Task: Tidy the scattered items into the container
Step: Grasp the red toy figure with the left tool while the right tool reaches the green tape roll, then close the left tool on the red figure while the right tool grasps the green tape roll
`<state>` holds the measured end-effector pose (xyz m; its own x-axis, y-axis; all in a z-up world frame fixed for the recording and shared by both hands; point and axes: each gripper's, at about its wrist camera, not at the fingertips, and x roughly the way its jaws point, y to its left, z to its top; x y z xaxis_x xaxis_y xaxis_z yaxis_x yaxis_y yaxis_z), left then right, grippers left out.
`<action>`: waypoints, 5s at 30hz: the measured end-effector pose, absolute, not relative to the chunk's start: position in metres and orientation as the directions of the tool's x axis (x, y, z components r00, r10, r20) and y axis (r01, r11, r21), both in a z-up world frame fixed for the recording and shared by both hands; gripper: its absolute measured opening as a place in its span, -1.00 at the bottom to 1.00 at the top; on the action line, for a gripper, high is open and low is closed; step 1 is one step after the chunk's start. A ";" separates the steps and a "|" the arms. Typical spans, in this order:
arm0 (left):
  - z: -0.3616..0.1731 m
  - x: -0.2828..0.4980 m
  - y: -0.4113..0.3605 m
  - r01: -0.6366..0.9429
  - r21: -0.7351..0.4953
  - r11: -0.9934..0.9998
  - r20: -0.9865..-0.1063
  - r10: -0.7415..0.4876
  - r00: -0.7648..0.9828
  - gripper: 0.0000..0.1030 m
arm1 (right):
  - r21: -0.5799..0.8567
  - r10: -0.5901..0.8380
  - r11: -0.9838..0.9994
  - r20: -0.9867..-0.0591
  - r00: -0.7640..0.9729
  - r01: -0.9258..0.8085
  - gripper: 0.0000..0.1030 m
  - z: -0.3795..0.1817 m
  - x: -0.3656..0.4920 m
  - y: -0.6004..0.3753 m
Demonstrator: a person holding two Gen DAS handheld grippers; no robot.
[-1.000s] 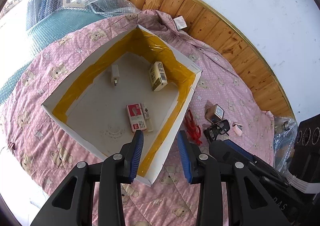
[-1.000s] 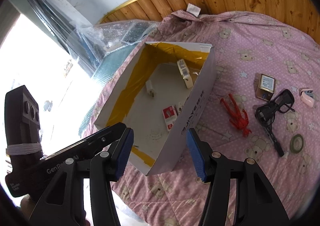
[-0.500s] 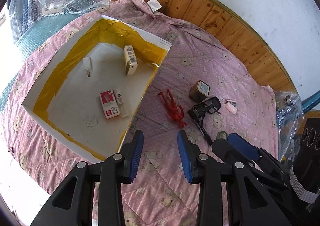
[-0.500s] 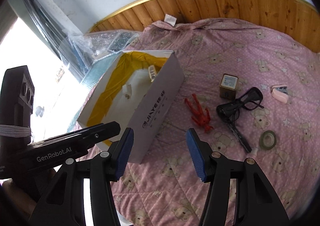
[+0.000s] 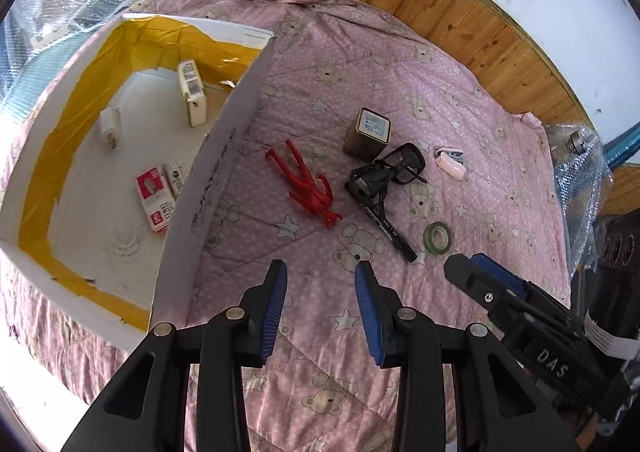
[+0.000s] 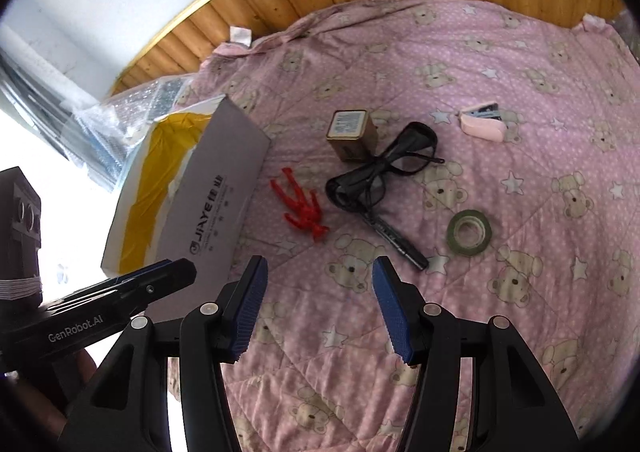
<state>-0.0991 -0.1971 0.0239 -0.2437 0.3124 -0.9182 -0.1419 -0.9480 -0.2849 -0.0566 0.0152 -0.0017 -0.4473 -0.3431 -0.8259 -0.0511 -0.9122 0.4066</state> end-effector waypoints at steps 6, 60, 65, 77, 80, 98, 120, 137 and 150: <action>0.005 -0.116 -0.187 -0.178 -0.334 -0.925 -0.914 0.365 -0.178 -0.28 | 0.396 -0.272 -0.895 -0.849 -0.452 -0.205 0.14 -0.011 -0.048 0.033; -0.101 -0.210 -0.157 -0.017 -0.274 -0.962 -0.955 0.274 -0.114 -0.37 | 0.224 -0.160 -0.946 -0.952 -0.262 -0.236 -0.13 -0.115 -0.126 0.100; -0.091 -0.205 -0.159 -0.018 -0.295 -0.955 -0.946 0.294 -0.138 -0.42 | 0.283 -0.210 -0.919 -0.941 -0.266 -0.275 -0.72 -0.112 -0.118 0.111; -0.096 -0.213 -0.152 -0.014 -0.294 -0.956 -0.948 0.293 -0.123 -0.41 | 0.321 -0.254 -0.877 -0.941 -0.223 -0.356 -0.58 -0.127 -0.103 0.129; -0.100 -0.217 -0.150 -0.028 -0.281 -0.959 -0.950 0.282 -0.132 -0.23 | 0.296 -0.230 -0.893 -0.948 -0.222 -0.339 -0.58 -0.130 -0.105 0.124; -0.100 -0.207 -0.168 -0.001 -0.327 -0.945 -0.939 0.325 -0.112 -0.56 | 0.322 -0.248 -0.898 -0.934 -0.259 -0.301 -0.71 -0.112 -0.112 0.106; -0.084 -0.204 -0.155 -0.006 -0.301 -0.954 -0.943 0.299 -0.150 -0.79 | 0.346 -0.274 -0.892 -0.926 -0.261 -0.292 -0.85 -0.112 -0.102 0.120; -0.058 -0.181 -0.170 -0.069 -0.339 -0.938 -0.923 0.346 -0.168 -0.79 | 0.307 -0.225 -0.885 -0.940 -0.256 -0.350 -0.56 -0.113 -0.089 0.133; -0.050 -0.174 -0.158 -0.072 -0.382 -0.921 -0.904 0.389 -0.176 -0.79 | 0.161 -0.100 -0.950 -0.969 -0.227 -0.268 -0.70 -0.118 -0.091 0.117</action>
<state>-0.1742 -0.1576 -0.0500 -0.1762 0.3890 -0.9042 -0.0724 -0.9212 -0.3822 -0.0908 0.1166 -0.1178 -0.2268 -0.1004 -0.9687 -0.2676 -0.9500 0.1611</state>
